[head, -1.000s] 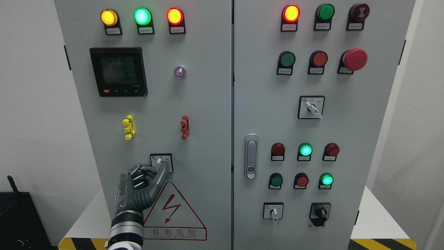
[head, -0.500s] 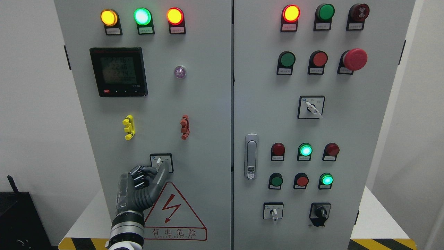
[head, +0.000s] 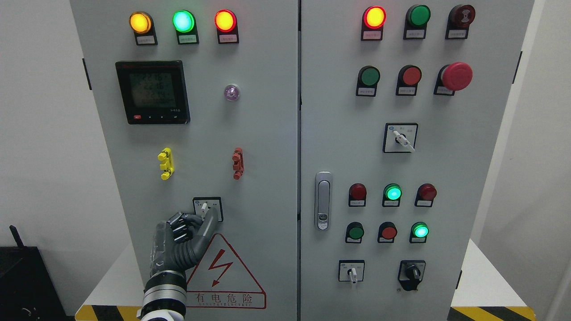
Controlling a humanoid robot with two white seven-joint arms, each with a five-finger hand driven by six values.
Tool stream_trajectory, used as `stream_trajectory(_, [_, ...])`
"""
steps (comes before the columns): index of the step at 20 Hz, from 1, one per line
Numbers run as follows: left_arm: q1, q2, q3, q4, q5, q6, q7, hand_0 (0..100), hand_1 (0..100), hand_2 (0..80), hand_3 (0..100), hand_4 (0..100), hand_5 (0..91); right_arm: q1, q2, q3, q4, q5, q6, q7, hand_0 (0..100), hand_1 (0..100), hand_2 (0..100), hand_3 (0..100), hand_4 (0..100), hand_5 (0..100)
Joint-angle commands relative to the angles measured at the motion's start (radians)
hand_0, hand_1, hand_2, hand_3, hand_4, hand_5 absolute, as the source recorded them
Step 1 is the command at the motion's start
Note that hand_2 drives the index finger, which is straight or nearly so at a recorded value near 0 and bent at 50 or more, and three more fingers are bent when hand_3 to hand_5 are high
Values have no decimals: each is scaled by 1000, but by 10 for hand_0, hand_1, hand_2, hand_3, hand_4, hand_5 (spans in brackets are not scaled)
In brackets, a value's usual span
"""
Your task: Turn on light switch 1
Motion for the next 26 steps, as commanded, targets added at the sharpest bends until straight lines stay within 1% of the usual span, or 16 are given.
stream_trajectory(1, [0, 0, -4, 2, 0, -4, 0, 341, 626, 626, 1000, 1000, 879, 0, 0, 0, 0, -25, 1, 1, 0, 0, 0, 0, 0, 0])
stream_trajectory(12, [0, 0, -9, 5, 1, -4, -2, 407, 607, 620, 1000, 1000, 879, 0, 0, 0, 0, -25, 1, 1, 0, 0, 0, 0, 0, 0])
stream_trajectory(17, [-3, 0, -12, 5, 1, -4, -2, 468, 593, 616, 1000, 1000, 879, 0, 0, 0, 0, -25, 1, 1, 0, 0, 0, 0, 0, 0])
stream_trajectory(26, [-3, 0, -13, 8, 3, -4, -2, 538, 568, 613, 1000, 1000, 878, 0, 0, 0, 0, -25, 1, 1, 0, 0, 0, 0, 0, 0])
